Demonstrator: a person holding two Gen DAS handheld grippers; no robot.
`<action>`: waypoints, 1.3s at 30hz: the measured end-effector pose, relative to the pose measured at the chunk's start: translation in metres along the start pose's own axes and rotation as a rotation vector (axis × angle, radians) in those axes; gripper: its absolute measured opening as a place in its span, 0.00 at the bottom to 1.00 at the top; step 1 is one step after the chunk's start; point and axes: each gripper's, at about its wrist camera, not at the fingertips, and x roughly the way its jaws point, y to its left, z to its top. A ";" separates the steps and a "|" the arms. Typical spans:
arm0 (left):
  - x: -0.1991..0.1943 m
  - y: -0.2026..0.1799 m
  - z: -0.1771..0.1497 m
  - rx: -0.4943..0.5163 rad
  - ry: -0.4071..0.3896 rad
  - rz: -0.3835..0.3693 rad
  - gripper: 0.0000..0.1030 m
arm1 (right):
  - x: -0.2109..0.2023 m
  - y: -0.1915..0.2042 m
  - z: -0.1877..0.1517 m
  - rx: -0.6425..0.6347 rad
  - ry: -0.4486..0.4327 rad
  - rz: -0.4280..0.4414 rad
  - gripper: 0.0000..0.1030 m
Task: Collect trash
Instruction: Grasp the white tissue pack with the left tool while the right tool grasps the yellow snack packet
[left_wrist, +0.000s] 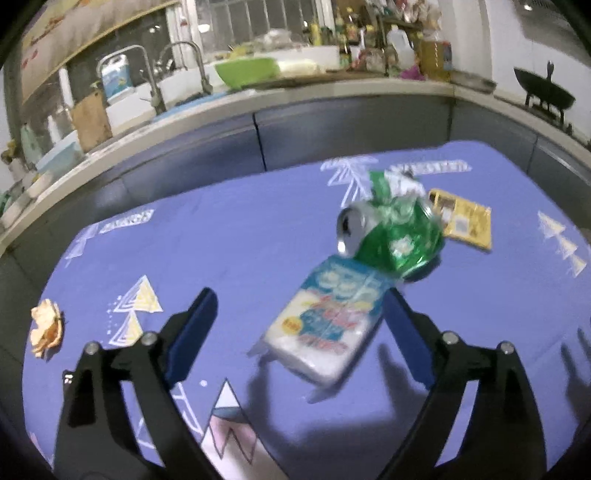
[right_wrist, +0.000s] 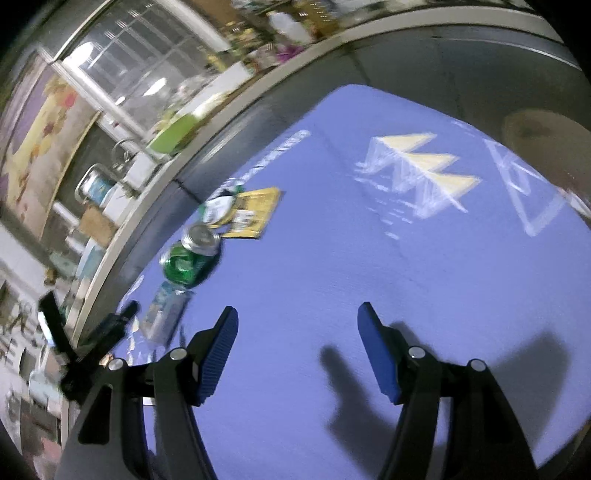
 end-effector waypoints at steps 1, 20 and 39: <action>0.006 0.001 -0.002 0.010 0.014 -0.013 0.85 | 0.005 0.005 0.005 -0.013 0.007 0.018 0.62; 0.039 -0.004 -0.008 0.040 0.030 -0.041 0.86 | 0.136 0.079 0.105 -0.315 0.020 -0.063 0.62; 0.014 -0.002 -0.042 0.002 0.070 -0.151 0.57 | 0.130 0.031 0.057 -0.379 0.184 0.150 0.00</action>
